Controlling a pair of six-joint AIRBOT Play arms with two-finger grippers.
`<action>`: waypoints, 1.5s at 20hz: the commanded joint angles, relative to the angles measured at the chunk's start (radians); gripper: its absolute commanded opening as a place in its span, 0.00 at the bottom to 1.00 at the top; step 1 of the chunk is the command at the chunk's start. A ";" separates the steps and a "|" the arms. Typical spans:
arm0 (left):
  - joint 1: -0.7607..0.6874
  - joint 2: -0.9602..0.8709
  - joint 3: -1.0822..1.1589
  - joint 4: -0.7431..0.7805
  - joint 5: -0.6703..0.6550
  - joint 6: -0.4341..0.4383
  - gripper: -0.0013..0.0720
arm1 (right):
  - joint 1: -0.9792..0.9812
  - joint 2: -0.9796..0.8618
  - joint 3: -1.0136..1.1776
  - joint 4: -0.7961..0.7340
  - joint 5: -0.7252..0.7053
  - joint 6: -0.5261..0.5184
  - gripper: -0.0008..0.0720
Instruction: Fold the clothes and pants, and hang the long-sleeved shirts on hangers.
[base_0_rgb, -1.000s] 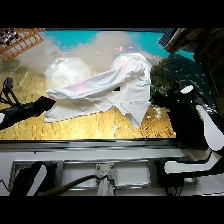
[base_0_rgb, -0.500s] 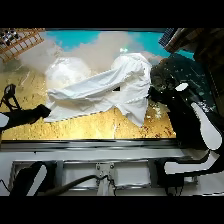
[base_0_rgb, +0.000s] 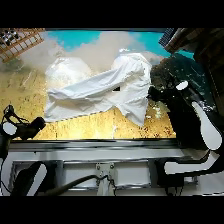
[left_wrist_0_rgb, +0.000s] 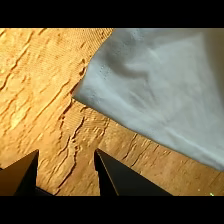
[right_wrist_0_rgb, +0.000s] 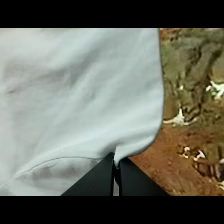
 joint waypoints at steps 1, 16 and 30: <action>0.014 -0.086 -0.017 -0.130 0.068 0.000 0.49 | 0.001 0.000 0.001 -0.005 0.010 -0.015 0.05; 0.014 -0.208 -0.015 -0.294 0.328 0.018 0.29 | 0.001 0.000 0.001 -0.005 0.006 -0.033 0.05; 0.013 -0.002 0.312 -0.813 0.286 0.441 0.02 | 0.000 0.324 0.044 0.008 -0.005 -0.025 0.05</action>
